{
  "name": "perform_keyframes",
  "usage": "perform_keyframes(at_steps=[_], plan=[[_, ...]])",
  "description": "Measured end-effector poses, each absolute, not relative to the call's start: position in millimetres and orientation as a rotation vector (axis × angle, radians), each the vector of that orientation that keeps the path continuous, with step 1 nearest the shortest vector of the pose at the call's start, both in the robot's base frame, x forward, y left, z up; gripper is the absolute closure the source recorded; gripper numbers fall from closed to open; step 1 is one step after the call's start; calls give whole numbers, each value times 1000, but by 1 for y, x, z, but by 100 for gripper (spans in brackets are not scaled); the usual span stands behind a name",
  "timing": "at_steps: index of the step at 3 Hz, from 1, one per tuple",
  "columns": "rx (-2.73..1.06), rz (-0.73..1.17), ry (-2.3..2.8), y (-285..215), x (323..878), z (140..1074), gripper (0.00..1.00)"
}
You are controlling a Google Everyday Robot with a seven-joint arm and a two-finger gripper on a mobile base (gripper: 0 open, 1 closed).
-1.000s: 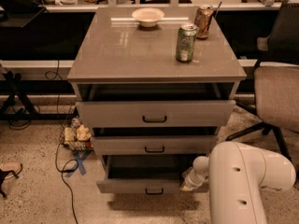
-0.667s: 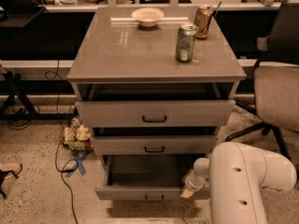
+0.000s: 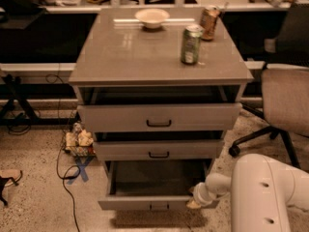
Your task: Open bottom drawer
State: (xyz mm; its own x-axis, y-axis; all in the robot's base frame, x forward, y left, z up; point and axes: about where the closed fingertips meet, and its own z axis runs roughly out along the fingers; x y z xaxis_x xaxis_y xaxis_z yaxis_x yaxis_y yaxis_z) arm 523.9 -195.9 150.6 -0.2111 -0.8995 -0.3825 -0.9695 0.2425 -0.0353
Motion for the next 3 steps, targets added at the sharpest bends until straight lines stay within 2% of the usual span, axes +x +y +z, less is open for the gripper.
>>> perform_keyframes(at_steps=[1, 2, 3], plan=[[-1728, 303, 2197, -195, 524, 157, 100], [-1729, 308, 2197, -194, 523, 156, 82], [-1730, 312, 2198, -192, 521, 154, 59]])
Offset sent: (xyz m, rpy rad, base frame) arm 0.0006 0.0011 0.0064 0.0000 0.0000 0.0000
